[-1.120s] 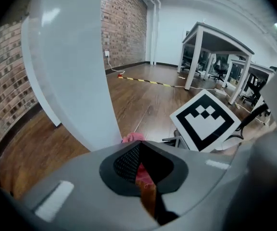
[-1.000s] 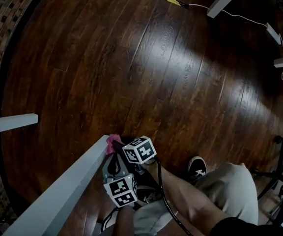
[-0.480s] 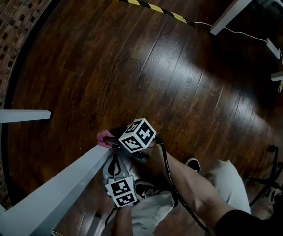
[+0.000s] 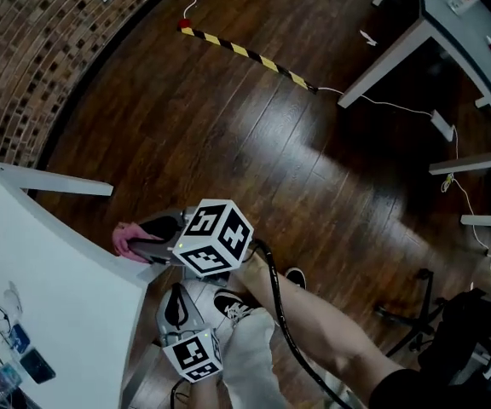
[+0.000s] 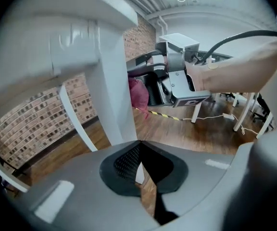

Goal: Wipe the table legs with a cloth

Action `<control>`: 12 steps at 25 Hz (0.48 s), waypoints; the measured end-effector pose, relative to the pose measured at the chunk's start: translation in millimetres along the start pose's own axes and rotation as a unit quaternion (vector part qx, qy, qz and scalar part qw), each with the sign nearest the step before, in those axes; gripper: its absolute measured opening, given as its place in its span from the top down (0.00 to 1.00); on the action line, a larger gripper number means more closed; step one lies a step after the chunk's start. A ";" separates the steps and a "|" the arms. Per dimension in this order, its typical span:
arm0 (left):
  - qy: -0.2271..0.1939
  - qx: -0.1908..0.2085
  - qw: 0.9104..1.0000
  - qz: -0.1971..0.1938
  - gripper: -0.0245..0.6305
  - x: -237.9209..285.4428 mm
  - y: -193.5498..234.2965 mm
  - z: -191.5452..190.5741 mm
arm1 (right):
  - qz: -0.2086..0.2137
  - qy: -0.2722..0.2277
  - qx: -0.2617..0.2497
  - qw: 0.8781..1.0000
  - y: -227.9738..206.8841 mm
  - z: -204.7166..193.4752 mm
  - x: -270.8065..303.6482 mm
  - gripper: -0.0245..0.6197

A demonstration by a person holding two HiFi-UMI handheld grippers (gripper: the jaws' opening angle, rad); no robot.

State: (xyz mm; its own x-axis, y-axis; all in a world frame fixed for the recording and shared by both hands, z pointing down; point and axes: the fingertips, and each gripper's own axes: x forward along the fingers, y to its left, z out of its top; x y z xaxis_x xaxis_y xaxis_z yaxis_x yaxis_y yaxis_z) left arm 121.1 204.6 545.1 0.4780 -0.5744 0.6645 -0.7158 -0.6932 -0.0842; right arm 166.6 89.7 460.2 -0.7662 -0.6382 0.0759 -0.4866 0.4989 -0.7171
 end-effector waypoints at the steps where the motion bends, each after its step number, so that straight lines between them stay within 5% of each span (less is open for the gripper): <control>1: -0.007 -0.008 1.000 0.005 0.97 -13.0 -2.7 13.8 | 0.006 0.000 -0.004 1.000 12.9 11.7 -3.7 0.84; 12: -0.059 -0.093 0.991 0.070 0.97 -64.1 -57.0 106.1 | 0.080 0.097 0.011 0.992 45.2 32.6 -34.1 0.83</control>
State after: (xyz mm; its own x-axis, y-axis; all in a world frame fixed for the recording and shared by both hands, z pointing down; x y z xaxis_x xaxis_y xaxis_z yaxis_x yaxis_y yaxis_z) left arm 185.3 234.7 428.5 0.4156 -0.7139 0.5636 -0.8558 -0.5168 -0.0236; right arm 184.5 114.9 402.6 -0.8997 -0.4270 0.0904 -0.3457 0.5706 -0.7449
